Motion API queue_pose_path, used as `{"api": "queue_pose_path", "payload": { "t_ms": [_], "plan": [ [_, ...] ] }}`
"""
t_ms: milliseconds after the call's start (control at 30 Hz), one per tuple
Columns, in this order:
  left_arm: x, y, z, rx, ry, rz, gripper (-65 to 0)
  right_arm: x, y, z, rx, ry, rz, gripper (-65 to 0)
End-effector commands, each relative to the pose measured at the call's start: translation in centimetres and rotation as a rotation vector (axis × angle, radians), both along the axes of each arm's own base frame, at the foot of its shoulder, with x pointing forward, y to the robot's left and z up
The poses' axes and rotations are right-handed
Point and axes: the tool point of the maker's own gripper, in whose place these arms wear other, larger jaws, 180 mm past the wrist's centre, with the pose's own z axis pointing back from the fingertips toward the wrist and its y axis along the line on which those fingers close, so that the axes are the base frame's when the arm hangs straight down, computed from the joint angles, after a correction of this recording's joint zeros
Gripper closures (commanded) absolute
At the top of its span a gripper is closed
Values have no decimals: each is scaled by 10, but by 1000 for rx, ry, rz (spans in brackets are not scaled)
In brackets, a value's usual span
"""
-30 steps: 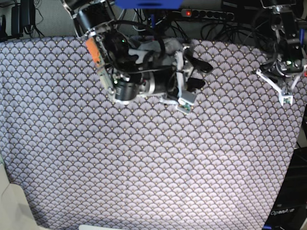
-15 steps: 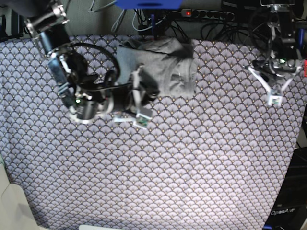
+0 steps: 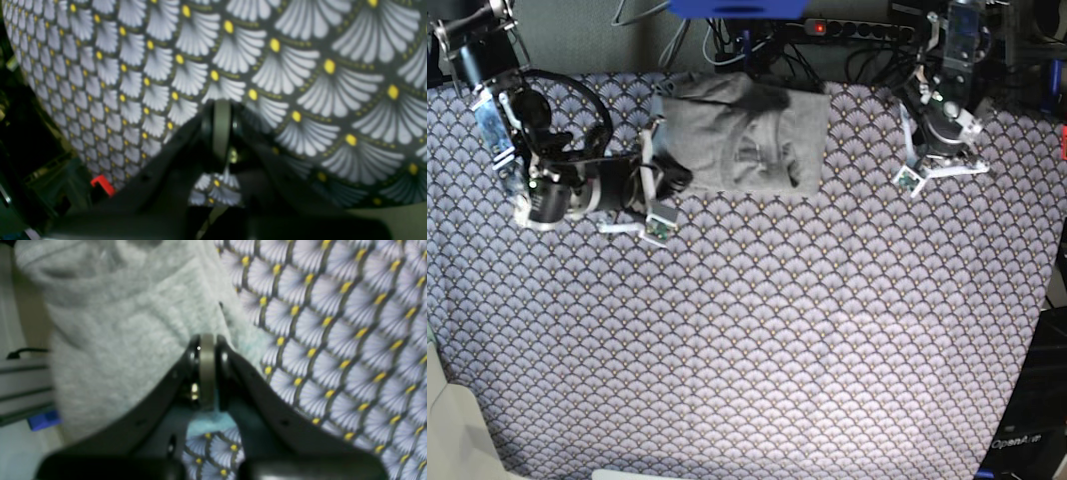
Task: Fold the T-shirt properly
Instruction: 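Move the left gripper to the folded bundle and grasp its edge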
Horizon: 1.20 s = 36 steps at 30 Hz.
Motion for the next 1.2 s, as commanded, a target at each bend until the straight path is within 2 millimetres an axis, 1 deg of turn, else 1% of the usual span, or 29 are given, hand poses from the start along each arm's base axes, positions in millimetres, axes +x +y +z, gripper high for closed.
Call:
{"api": "queue_pose_path", "payload": {
  "t_ms": [0,67,167,233,300,400,500,533,600,700,733,800,833,900,967,1033,1067,1167],
  "plan": [
    [6,1,7,18,-25,-10,0,1,9,15,50,-35,11,0],
    [8,-1,8,36,-23,-24,0,-1,23,23,83,-51,27,0],
    [10,-1,11,68,-22,-42,0,-4,36,25,100,-41,35,0],
    [7,6,11,82,-13,-33,0,-4,41,26,104,-38,39,0],
    [6,15,12,86,-7,-16,0,-3,42,27,98,-40,43,0],
    [3,31,15,98,8,7,0,0,45,33,87,-60,56,0],
    [1,47,17,93,5,24,0,-2,52,34,76,-55,68,0],
    [1,51,16,86,2,29,0,-1,54,36,76,-58,72,-10],
    [-3,63,12,80,7,55,0,4,53,37,60,-68,77,-59],
    [-5,76,6,71,11,92,0,17,38,36,-20,-116,59,-149],
    [-6,76,4,66,12,92,0,24,28,35,-67,-136,52,-175],
    [-8,72,3,54,9,72,0,34,11,34,-142,-162,43,-194],
    [-12,68,1,43,19,47,0,41,2,37,-173,-179,38,-191],
    [-18,56,-5,4,35,4,0,49,-16,40,-221,-196,29,-176],
    [-14,42,-3,-32,0,-4,0,57,-42,41,-268,-205,-9,-147],
    [-10,32,2,-57,-33,-11,0,61,-63,44,-302,-213,-43,-117],
    [-12,30,2,-62,-36,-10,0,63,-72,45,-319,-215,-58,-104],
    [-9,22,11,-64,-64,-31,0,53,-89,36,-339,-182,-88,-78]
  ]
}}
